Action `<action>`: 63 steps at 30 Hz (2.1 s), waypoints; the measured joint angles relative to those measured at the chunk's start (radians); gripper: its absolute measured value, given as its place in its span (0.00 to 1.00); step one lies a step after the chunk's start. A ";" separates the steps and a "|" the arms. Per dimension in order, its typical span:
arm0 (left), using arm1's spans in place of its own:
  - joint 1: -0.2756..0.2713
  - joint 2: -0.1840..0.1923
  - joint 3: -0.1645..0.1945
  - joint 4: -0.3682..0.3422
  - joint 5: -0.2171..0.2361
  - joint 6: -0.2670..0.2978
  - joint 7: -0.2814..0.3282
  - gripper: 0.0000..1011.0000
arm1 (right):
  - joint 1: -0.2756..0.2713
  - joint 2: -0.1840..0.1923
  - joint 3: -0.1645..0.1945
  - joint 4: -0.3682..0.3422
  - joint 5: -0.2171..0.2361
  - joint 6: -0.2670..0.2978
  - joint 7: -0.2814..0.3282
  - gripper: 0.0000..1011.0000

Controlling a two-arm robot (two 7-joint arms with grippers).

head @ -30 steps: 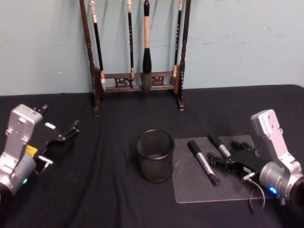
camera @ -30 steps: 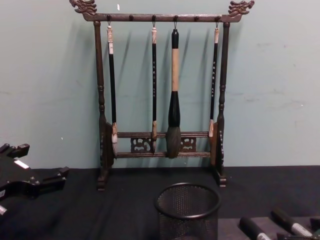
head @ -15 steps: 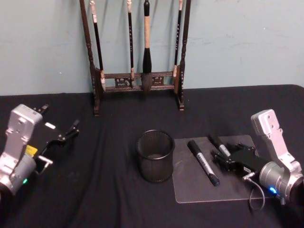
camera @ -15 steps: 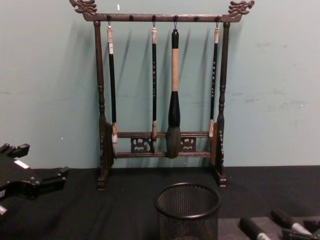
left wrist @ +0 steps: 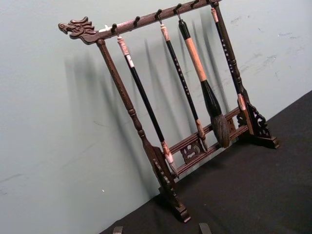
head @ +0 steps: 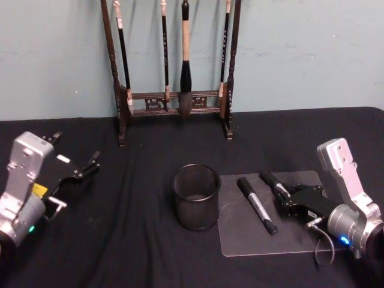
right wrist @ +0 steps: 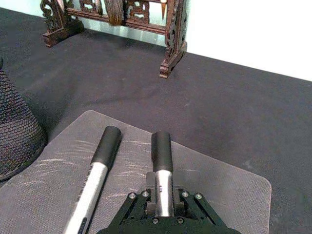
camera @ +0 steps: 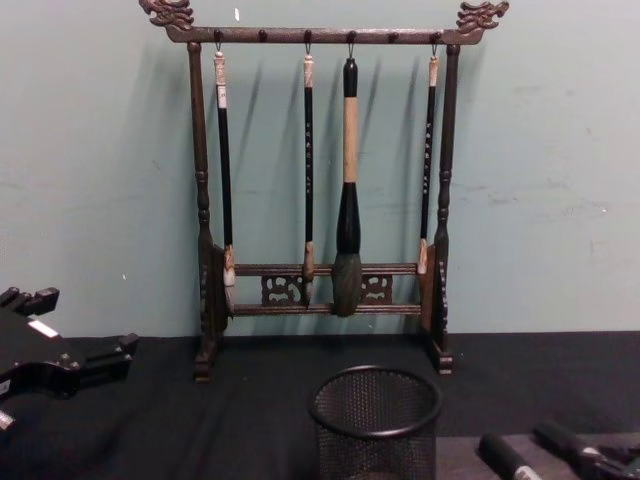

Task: Pick up the water-based marker from the table and place it into the pen holder.

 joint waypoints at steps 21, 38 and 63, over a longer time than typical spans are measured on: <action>0.000 0.000 0.000 0.000 0.000 0.000 0.000 1.00 | -0.007 -0.002 0.007 -0.006 0.000 -0.024 0.009 0.20; 0.000 0.000 0.000 0.000 0.000 0.000 0.000 1.00 | -0.072 -0.009 0.051 -0.070 0.026 -0.211 0.035 0.20; 0.000 0.000 0.000 0.000 0.000 0.000 0.000 1.00 | -0.112 0.007 0.045 -0.114 0.069 -0.374 0.120 0.20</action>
